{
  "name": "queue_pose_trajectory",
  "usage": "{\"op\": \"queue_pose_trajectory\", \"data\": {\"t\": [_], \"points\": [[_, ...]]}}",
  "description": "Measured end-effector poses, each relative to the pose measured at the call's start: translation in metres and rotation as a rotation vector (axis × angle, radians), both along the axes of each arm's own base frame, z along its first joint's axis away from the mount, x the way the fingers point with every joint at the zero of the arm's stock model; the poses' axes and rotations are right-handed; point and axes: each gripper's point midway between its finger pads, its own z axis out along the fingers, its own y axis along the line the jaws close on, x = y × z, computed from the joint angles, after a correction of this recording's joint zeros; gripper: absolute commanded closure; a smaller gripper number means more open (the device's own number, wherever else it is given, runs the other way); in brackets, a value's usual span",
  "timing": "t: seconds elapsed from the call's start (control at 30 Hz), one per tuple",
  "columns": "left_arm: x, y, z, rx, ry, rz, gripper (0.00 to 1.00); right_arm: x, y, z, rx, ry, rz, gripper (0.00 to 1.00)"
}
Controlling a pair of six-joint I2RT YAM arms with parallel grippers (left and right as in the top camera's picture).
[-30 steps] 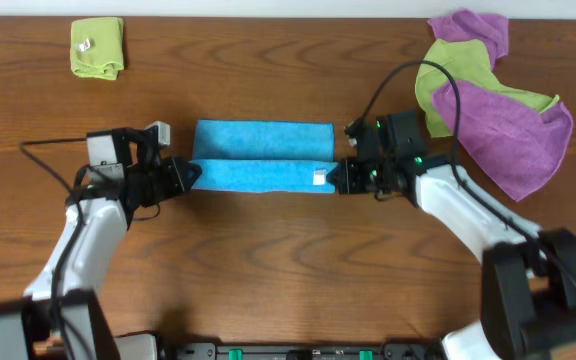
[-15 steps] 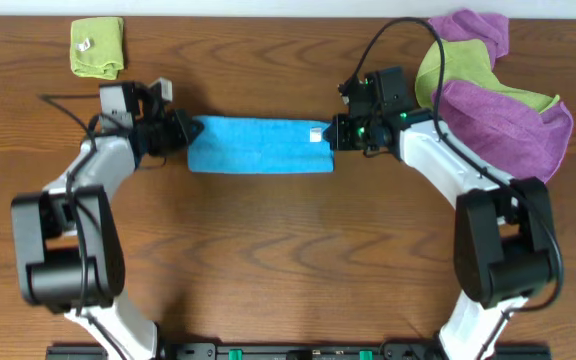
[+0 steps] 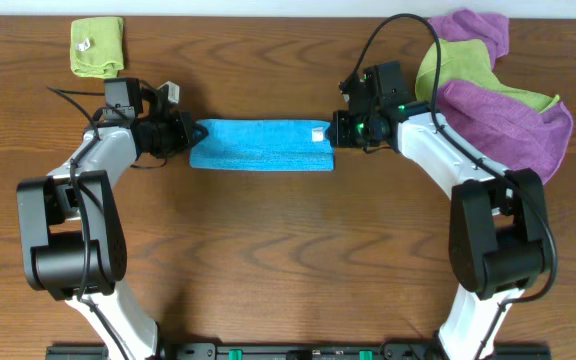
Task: Fold the cloth
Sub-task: 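Lift the near edge with both grippers and fold it toward the far edge, then lay the folded edge down and release both grippers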
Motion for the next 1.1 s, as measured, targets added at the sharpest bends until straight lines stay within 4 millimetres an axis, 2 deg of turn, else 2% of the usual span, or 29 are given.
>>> {"op": "queue_pose_trajectory", "data": {"t": [0.13, 0.27, 0.4, 0.57, 0.7, 0.9, 1.1], "points": [[0.014, 0.002, 0.013, 0.007, -0.057, 0.001, 0.94, 0.022, 0.001, 0.017, 0.004, -0.083, -0.028, 0.98], [0.034, 0.002, 0.029, 0.014, -0.116, -0.002, 0.95, 0.031, -0.002, 0.021, -0.005, -0.108, -0.064, 0.98], [0.043, -0.002, 0.021, -0.021, -0.104, -0.02, 0.94, 0.031, -0.005, 0.019, -0.021, -0.101, -0.081, 0.99], [0.02, -0.008, -0.007, -0.056, 0.043, -0.034, 0.94, 0.018, -0.009, 0.01, -0.044, -0.034, -0.085, 0.99], [0.01, -0.007, -0.012, -0.053, 0.092, -0.041, 0.94, 0.007, -0.005, 0.005, -0.054, 0.006, -0.068, 0.99], [0.001, 0.006, -0.017, -0.045, 0.137, -0.021, 0.94, -0.011, 0.01, -0.001, -0.08, 0.047, -0.02, 0.99], [-0.012, 0.007, -0.023, -0.022, 0.184, -0.041, 0.94, -0.017, 0.008, -0.004, -0.099, 0.072, -0.02, 0.99]]}}
